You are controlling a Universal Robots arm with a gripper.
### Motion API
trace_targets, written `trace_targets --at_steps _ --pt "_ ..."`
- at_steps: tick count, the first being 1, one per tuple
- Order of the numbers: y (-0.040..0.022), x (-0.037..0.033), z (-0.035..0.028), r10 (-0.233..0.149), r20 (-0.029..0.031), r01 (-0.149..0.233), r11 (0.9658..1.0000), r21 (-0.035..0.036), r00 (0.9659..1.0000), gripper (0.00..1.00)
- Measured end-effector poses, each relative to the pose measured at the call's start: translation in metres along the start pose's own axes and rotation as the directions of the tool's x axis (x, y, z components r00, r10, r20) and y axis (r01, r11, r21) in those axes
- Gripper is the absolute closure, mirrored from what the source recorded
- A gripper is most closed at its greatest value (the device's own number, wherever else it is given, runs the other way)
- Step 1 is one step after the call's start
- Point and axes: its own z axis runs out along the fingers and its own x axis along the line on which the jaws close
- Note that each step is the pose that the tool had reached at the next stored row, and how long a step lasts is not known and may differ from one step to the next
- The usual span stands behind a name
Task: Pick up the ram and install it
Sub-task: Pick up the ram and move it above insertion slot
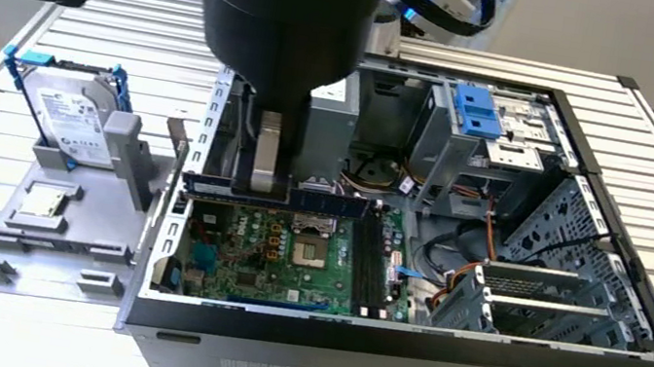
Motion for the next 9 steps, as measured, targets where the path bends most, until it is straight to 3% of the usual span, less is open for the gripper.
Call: trace_targets --at_steps 9 --pt "-0.0411 0.0008 -0.0005 0.0 0.0 0.0 1.0 0.0 1.0 1.0"
